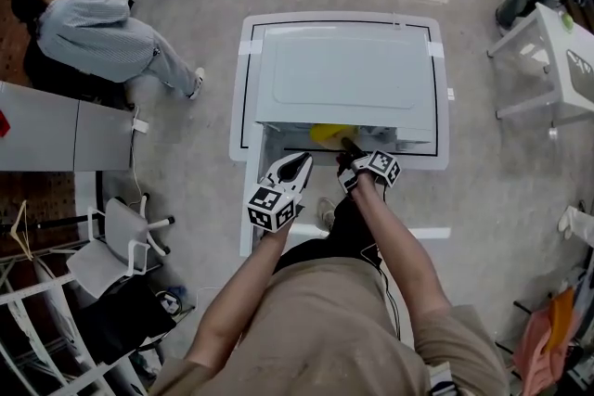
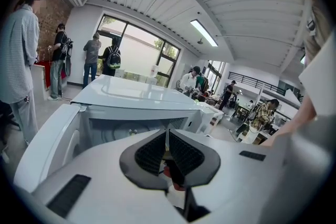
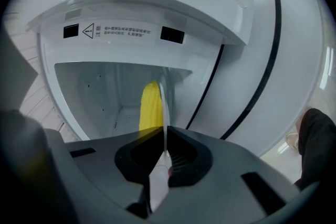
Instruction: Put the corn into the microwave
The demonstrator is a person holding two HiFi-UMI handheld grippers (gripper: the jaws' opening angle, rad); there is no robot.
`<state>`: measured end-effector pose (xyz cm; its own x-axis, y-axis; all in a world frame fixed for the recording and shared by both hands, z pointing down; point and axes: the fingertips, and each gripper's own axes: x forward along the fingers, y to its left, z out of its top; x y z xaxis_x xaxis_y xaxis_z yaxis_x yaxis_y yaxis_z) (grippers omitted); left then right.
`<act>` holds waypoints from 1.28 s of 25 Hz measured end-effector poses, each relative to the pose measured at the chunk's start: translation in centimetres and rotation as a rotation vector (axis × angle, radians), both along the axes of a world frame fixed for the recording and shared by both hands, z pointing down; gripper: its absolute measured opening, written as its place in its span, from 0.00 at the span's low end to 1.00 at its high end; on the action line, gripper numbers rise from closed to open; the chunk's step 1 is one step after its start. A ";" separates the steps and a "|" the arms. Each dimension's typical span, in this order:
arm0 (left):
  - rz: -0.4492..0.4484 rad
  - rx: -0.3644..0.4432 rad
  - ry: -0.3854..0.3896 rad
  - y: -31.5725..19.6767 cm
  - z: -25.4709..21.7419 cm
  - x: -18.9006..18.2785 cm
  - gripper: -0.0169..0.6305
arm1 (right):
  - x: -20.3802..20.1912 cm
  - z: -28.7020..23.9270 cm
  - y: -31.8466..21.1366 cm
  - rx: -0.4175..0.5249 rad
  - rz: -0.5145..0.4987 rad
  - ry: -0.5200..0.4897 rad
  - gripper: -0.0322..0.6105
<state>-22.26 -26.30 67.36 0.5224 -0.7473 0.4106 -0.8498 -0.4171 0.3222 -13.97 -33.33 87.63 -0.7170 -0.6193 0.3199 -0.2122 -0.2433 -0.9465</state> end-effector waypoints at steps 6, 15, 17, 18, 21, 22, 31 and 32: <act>0.002 -0.006 0.005 0.0 0.3 -0.1 0.04 | -0.5 0.6 -1.0 -0.019 0.027 0.005 0.08; 0.005 -0.005 0.017 0.2 0.3 -0.3 0.04 | -1.9 0.3 -2.3 0.007 0.009 0.025 0.09; 0.006 -0.003 0.020 0.2 0.2 -0.3 0.04 | -2.3 -0.1 -2.1 0.022 -0.016 0.014 0.21; 0.006 -0.001 0.022 0.2 0.2 -0.3 0.04 | -2.3 -0.1 -1.9 0.027 -0.027 0.010 0.24; 0.006 0.001 0.027 0.3 0.0 -0.3 0.04 | -2.0 -0.1 -1.3 0.059 -0.053 0.036 0.33; 0.007 0.001 0.028 0.4 0.0 -0.3 0.04 | -1.8 -0.2 -1.0 0.081 -0.064 0.060 0.34; 0.030 0.003 0.018 0.8 -0.2 -0.1 0.04 | -2.1 0.4 1.8 0.477 -0.415 0.722 0.37; 0.034 0.003 0.018 0.8 -0.2 -0.1 0.04 | -2.3 0.5 2.0 0.523 -0.464 0.817 0.37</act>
